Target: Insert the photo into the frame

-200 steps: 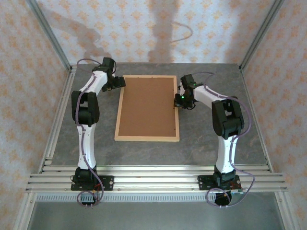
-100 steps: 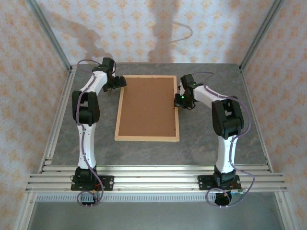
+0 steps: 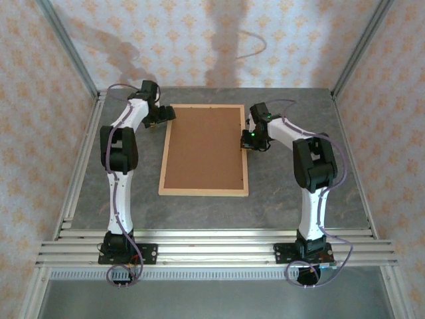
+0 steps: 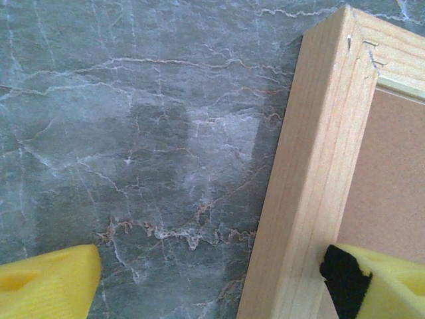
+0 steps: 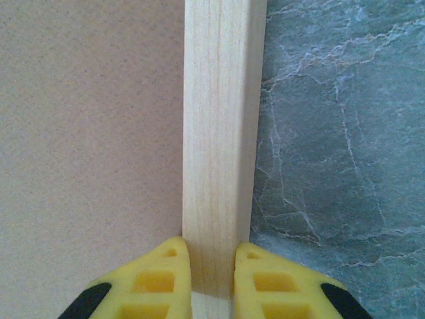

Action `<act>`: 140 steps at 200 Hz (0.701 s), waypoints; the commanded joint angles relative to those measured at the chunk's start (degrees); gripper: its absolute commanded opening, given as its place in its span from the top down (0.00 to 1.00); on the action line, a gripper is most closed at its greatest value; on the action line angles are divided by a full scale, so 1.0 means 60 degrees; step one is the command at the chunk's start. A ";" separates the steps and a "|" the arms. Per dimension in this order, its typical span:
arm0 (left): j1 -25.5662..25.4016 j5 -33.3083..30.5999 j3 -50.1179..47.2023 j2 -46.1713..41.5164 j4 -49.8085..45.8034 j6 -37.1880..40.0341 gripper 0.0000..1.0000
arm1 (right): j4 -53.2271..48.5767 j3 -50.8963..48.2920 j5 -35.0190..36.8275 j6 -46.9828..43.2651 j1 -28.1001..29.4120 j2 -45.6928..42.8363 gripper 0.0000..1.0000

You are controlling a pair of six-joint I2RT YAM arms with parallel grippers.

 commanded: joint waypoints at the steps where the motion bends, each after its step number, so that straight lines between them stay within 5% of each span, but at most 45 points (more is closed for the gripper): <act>1: -0.0374 -0.0069 -0.0091 0.0722 -0.1184 0.0368 0.10 | -0.0486 0.0071 -0.0146 -0.0278 0.0244 0.0600 0.85; 38: -0.0662 -0.0382 0.0200 0.0930 -0.1949 0.0301 0.13 | -0.0523 0.0279 -0.0191 -0.0302 0.0271 0.0661 0.85; 55: -0.0812 -0.0372 0.0245 0.0968 -0.2172 0.0342 0.22 | -0.0499 0.0256 -0.0225 -0.0295 0.0271 0.0630 0.85; 140: -0.1402 -0.0561 0.0408 0.1497 -0.2661 0.0430 0.20 | -0.0448 0.0370 -0.0391 -0.0249 0.0279 0.0626 0.85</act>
